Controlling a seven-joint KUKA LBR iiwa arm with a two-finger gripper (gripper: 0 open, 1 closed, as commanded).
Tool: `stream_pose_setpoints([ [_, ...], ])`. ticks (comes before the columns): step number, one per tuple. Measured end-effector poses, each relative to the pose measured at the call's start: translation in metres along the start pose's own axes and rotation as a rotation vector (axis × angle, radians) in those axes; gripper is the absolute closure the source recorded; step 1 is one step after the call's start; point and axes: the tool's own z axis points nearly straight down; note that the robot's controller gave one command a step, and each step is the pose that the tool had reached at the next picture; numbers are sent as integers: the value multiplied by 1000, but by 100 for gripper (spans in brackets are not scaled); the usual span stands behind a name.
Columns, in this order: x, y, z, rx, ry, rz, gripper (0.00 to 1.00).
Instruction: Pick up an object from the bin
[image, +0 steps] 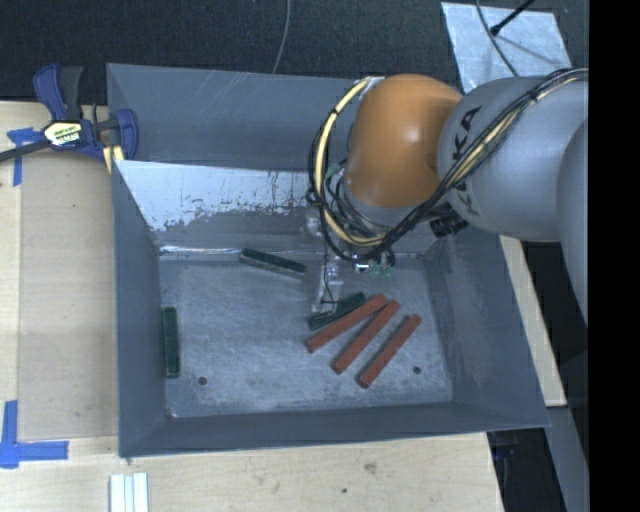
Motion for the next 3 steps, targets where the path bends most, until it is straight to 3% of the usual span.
stream_pose_setpoints([
  [1, -2, 0, -5, 0, -8, 1, 0],
  [2, -4, -38, 87, 1, -8, -284, 100],
  [3, -4, -38, 87, 1, -8, -283, 100],
])
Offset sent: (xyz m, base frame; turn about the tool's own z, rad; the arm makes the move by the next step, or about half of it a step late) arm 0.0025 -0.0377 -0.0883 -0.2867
